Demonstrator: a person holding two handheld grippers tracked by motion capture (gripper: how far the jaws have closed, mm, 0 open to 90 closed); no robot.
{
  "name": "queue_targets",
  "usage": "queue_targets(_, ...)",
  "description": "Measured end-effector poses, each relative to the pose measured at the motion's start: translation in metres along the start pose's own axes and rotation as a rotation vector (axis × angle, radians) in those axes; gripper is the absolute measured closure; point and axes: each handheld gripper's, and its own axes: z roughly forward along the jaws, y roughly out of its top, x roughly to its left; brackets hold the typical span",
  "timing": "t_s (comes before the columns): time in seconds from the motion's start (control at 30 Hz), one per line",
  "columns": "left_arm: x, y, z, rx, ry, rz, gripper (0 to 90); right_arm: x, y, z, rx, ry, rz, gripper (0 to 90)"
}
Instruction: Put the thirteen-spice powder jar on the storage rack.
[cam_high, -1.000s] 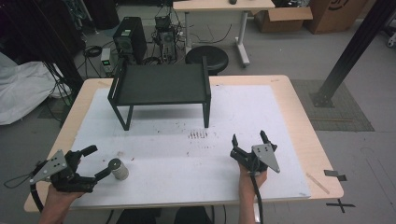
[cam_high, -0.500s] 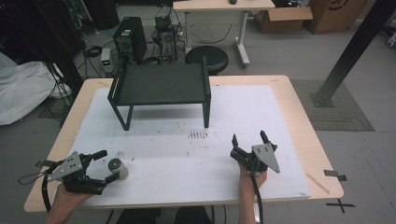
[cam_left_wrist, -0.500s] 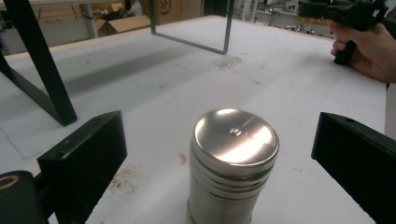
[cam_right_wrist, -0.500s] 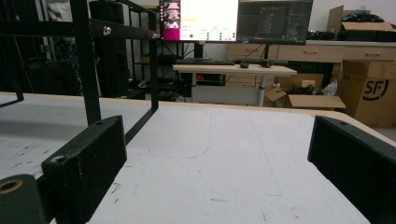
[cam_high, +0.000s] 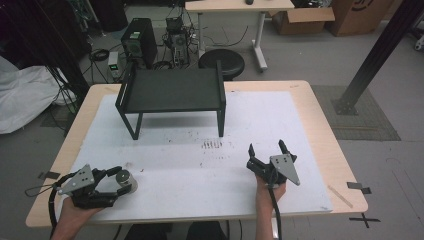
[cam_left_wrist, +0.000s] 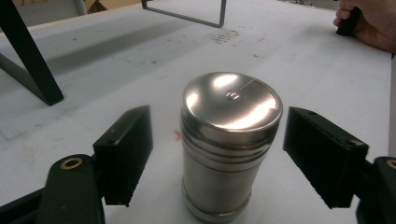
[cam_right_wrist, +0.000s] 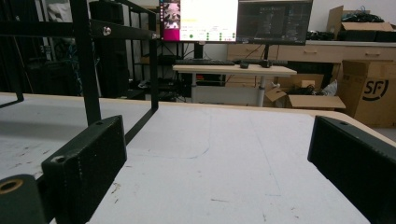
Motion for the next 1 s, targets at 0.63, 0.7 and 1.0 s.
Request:
queue_targets(0.63,-0.001,-0.0016,-0.0013,-0.015,-0.001,0.001,48.6,-0.0001,0.0,0.0,-0.002,-0.001,-0.001,4.2)
queue_targets(0.7,-0.0012,-0.0017,-0.0011,-0.015,-0.001,-0.004,48.7,-0.0001,0.0,-0.0001,-0.002,-0.001,-0.001,4.2)
queue_targets(1.0,-0.0013,-0.0016,-0.0009,-0.015,0.0,-0.003,48.8,-0.0001,0.0,0.0,-0.001,-0.001,0.0,4.2)
